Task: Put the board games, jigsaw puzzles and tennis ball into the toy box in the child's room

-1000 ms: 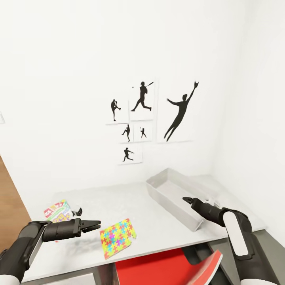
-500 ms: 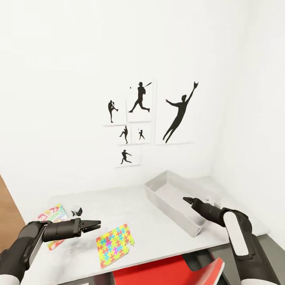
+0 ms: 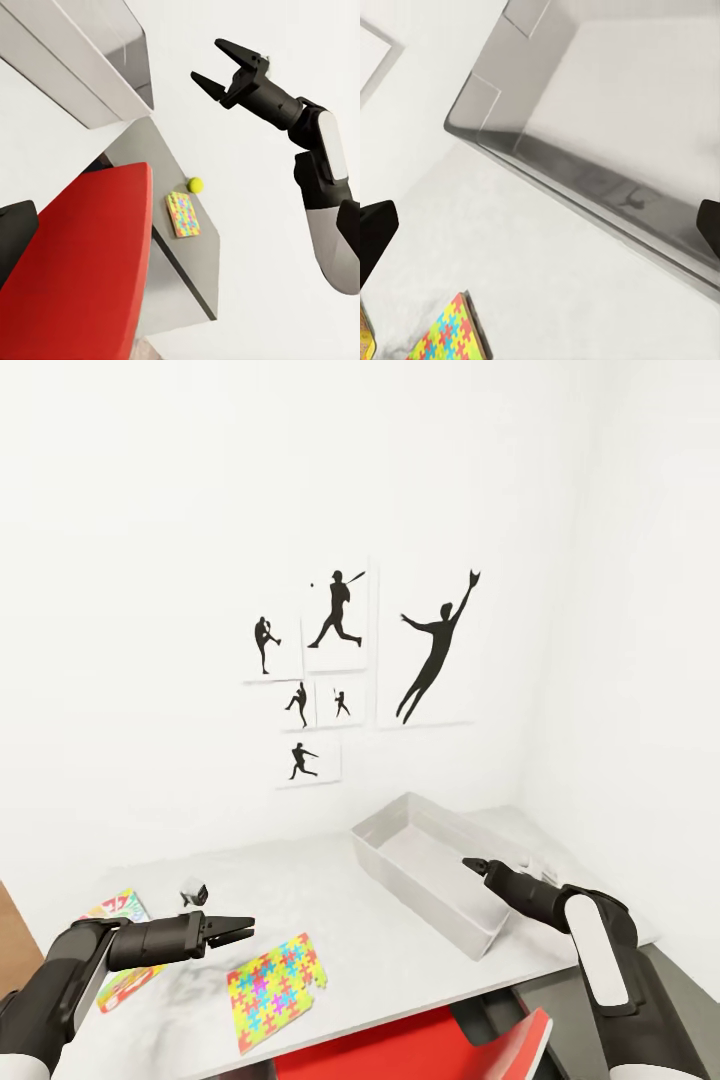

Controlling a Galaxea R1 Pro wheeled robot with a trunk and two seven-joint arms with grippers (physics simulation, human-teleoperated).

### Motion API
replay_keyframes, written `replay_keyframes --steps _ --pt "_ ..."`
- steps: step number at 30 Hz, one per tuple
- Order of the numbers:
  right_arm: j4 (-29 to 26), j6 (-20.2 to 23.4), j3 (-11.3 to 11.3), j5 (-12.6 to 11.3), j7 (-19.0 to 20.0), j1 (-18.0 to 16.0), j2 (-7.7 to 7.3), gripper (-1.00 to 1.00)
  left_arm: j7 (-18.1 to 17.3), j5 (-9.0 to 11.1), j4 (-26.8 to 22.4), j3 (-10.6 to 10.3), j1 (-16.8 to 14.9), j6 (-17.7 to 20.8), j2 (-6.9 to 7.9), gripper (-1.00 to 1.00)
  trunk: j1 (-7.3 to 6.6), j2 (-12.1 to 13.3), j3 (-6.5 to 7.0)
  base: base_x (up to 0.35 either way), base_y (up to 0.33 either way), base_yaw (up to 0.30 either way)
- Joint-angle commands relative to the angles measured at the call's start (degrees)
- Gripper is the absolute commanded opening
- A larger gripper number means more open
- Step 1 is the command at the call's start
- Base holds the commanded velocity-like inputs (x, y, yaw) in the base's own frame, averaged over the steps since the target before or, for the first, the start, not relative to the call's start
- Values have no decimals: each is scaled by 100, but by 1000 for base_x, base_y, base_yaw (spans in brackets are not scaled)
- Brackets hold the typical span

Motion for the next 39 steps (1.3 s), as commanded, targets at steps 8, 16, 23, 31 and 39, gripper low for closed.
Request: replay_keyframes --steps 8,16,23,31,39 --pt "-3 26 -6 -22 -12 -2 0 100 -23 -3 0 -1 -1 61 1 100 2 -4 3 1 0 -25" --pt "-3 27 -6 -22 -12 -2 -3 100 -23 -6 0 -1 -1 61 1 100 2 -4 35 0 0 -160" --pt "-3 20 -6 -18 -12 -2 1 100 -23 -5 0 -1 -1 61 1 100 2 -4 48 0 0 -80" --pt "1 6 -4 -18 -12 -2 0 100 -23 -3 0 -1 -1 61 1 100 2 -4 51 0 0 -13" --pt "-1 -12 -5 -21 -12 -2 -3 100 -23 -3 0 -1 -1 61 1 100 2 -4 51 7 -1 -2"
